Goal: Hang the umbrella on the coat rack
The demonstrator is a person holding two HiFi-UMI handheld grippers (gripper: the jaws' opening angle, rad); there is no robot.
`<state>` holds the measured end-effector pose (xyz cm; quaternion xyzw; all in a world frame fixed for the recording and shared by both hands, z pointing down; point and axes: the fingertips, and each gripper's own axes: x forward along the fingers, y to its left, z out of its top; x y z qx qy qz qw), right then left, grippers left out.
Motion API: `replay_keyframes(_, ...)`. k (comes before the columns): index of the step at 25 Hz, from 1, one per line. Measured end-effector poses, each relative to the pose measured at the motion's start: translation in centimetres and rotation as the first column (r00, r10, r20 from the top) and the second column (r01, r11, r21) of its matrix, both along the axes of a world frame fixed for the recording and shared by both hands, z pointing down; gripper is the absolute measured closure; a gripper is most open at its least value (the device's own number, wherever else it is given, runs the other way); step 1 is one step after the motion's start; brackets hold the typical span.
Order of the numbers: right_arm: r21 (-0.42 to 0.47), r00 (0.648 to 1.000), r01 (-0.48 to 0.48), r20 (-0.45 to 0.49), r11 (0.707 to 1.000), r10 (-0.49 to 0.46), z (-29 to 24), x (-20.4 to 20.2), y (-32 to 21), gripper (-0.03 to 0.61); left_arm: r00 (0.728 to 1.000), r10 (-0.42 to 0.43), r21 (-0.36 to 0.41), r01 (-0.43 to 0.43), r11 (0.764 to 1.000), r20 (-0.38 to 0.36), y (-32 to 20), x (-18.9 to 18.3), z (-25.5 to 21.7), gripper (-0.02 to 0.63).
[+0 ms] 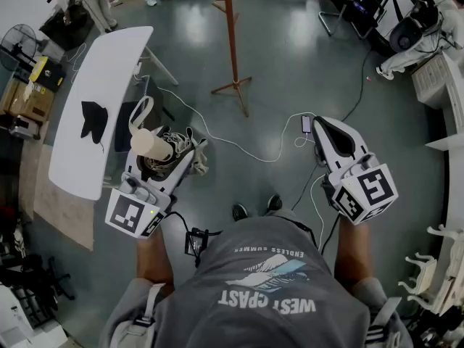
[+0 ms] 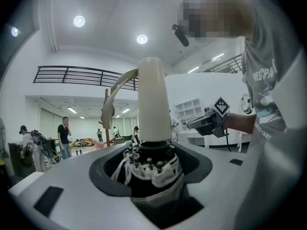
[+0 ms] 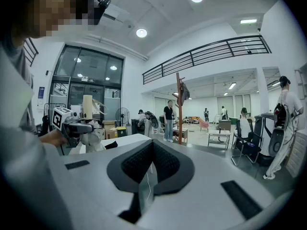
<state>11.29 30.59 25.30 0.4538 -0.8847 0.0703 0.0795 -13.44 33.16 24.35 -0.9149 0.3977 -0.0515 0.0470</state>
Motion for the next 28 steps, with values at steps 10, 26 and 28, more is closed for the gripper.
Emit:
replay_keyframes(10, 0.005, 1.000, -0.027, 0.005, 1.000, 0.027, 0.2, -1.2, 0.5, 0.555, 1.000, 0.013, 0.008, -0.013, 1.000, -0.001, 0.5, -1.5, 0.4, 0.347)
replay_keyframes(26, -0.036, 0.997, -0.040, 0.071, 0.999, 0.043, 1.1, -0.4, -3.7, 0.555, 1.000, 0.014, -0.026, -0.014, 1.000, 0.003, -2.9, -0.7, 1.3, 0.347)
replay_keyframes(28, -0.041, 0.996, -0.028, 0.081, 0.999, 0.031, 1.3, -0.3, -5.2, 0.555, 1.000, 0.005, -0.034, -0.005, 0.999, 0.008, -4.0, -0.4, 1.4, 0.347)
